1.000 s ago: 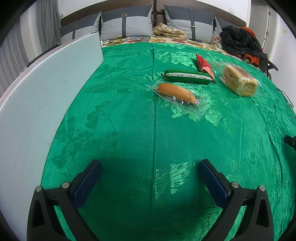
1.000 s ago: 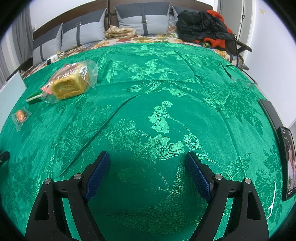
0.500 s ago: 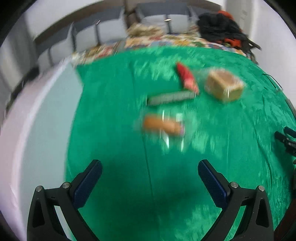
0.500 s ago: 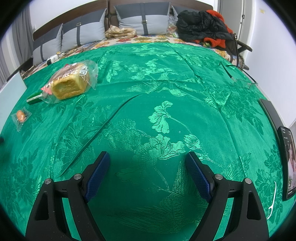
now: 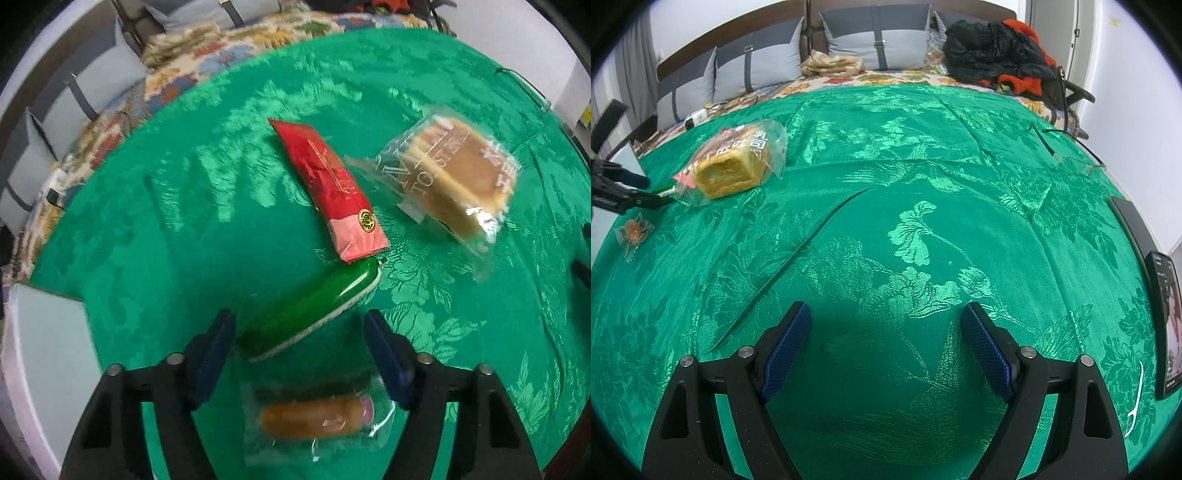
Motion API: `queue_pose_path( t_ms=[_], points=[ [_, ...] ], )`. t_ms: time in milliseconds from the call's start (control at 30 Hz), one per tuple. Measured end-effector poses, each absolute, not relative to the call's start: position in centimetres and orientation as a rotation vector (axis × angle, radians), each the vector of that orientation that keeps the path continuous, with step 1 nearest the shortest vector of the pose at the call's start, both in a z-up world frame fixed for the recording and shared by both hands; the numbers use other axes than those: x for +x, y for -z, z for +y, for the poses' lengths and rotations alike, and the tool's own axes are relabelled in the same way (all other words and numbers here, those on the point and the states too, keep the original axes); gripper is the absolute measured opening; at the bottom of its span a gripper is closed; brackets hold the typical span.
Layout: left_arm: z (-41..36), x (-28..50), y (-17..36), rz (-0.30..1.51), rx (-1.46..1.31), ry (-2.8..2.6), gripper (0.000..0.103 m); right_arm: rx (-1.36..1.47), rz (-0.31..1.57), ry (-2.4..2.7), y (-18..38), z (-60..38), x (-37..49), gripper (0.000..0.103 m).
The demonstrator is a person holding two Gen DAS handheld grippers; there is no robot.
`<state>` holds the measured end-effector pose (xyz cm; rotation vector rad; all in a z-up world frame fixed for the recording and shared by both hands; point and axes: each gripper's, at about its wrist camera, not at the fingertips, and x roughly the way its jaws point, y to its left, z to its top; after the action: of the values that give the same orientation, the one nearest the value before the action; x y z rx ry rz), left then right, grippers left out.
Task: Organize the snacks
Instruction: 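Lower the left gripper onto the green sausage stick and close it, then hold the green stick with the left gripper while the right gripper moves toward the red packet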
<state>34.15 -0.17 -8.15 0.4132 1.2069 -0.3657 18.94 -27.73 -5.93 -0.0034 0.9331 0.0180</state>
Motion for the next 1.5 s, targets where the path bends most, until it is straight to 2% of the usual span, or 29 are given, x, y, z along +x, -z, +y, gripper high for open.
queue_pose_path(
  t_ms=[167, 233, 333, 400, 667, 967, 1100, 1333, 1500],
  points=[
    [-0.9, 34.8, 8.7, 1.237, 0.407, 0.41, 0.061, -0.003, 0.933, -0.018, 5.9, -27.7, 18.9, 0.087],
    [-1.1, 34.7, 8.6, 1.241, 0.388, 0.438, 0.041, -0.003, 0.933, -0.018, 5.9, -27.7, 18.9, 0.087],
    [-1.5, 33.7, 8.6, 1.248, 0.38, 0.504, 0.026, -0.003, 0.933, -0.018, 5.9, -27.7, 19.0, 0.088],
    [-1.5, 32.9, 8.4, 1.246, 0.394, 0.525, 0.023, -0.003, 0.934, -0.018, 5.9, -27.7, 19.0, 0.088],
    [-0.4, 30.6, 6.0, 1.183, 0.388, 0.529, 0.022, -0.002, 0.934, -0.018, 5.9, -27.7, 19.0, 0.087],
    [5.5, 24.6, 1.9, 1.082, 0.08, 0.464, 0.023, -0.002, 0.934, -0.018, 5.9, -27.7, 19.0, 0.087],
    [8.6, 20.9, 2.6, 1.096, -0.056, 0.391, 0.023, -0.003, 0.937, -0.016, 5.9, -27.7, 18.9, 0.087],
    [10.5, 15.8, 7.1, 1.223, -0.163, 0.156, 0.023, -0.003, 0.937, -0.016, 5.9, -27.7, 18.9, 0.087],
    [10.3, 14.8, 8.8, 1.169, -0.141, 0.047, 0.024, -0.003, 0.937, -0.016, 5.9, -27.7, 18.9, 0.087]
  ],
)
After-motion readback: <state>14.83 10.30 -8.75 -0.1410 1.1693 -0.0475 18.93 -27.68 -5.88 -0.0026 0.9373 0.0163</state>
